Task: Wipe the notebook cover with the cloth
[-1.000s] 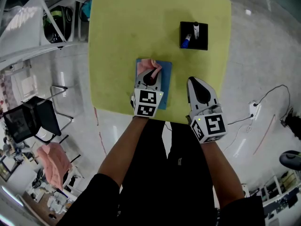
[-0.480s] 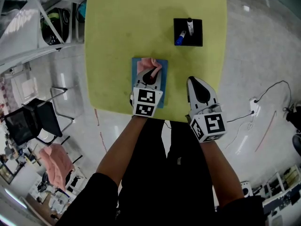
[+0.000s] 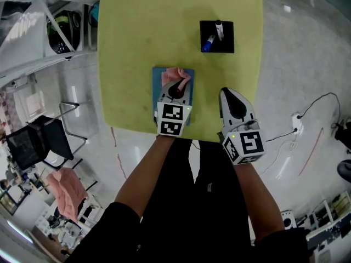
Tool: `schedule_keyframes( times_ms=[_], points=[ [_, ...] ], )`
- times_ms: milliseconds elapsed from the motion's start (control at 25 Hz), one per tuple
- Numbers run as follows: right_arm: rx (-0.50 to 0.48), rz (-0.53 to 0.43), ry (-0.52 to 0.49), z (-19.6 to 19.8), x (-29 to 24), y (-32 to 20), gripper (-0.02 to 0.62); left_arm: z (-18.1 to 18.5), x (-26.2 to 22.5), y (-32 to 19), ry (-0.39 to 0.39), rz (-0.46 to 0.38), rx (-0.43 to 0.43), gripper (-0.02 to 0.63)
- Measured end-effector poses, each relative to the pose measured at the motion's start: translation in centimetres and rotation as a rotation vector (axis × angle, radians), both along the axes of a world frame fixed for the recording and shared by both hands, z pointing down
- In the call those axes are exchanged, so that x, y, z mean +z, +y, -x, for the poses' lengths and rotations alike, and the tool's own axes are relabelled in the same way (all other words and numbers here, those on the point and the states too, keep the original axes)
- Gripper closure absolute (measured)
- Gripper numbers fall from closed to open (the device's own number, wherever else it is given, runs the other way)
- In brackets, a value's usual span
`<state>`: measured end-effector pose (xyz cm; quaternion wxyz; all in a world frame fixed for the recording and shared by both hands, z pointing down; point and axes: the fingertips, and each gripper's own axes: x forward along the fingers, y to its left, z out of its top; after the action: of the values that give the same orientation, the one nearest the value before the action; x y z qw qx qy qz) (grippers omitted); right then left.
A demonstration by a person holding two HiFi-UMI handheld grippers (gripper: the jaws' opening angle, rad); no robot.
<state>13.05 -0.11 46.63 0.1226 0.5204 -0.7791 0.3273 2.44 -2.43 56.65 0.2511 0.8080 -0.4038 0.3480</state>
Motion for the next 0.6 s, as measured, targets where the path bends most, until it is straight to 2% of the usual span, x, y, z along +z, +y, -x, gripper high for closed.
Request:
schedule_keyframes(
  times_ms=[400, 600],
  points=[
    [0.024, 0.01, -0.006, -0.6, 0.2, 0.8, 0.563, -3.0, -0.2, 0.9, 0.034, 0.011, 0.043, 0.575],
    [0.038, 0.014, -0.003, -1.4, 0.4, 1.4, 0.563, -4.4, 0.1, 1.5, 0.025, 0.029, 0.07, 0.574]
  ],
)
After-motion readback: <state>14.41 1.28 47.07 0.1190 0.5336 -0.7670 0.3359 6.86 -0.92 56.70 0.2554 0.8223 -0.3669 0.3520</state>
